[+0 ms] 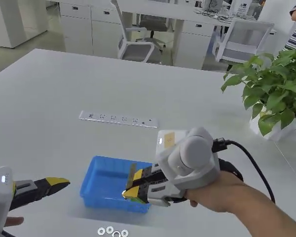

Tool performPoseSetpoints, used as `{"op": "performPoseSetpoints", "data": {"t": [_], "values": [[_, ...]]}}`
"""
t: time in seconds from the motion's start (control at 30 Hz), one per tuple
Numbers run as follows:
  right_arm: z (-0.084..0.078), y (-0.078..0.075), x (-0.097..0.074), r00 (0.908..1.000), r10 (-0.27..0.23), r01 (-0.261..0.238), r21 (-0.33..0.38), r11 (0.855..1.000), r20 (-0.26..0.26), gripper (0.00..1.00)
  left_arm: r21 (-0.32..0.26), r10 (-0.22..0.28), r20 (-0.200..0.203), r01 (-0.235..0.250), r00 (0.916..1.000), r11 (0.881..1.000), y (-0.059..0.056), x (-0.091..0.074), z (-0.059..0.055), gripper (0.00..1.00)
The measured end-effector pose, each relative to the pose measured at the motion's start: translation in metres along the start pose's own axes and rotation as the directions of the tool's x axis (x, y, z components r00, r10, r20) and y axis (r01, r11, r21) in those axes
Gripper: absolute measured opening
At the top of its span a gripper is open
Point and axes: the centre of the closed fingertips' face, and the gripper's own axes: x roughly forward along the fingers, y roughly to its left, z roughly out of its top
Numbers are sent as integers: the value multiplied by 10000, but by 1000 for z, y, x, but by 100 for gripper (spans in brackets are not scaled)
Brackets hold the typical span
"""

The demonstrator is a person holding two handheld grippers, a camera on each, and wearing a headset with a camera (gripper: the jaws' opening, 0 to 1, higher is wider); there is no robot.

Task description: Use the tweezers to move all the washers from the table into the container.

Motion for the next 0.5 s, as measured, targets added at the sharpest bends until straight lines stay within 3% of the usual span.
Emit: {"op": "performPoseSetpoints", "data": {"t": [0.5], "values": [[-6, -37, 12, 9998, -216, 217, -169, 9996, 49, 8, -244, 195, 127, -192, 9997, 9995, 5, -3, -3, 99]]}}
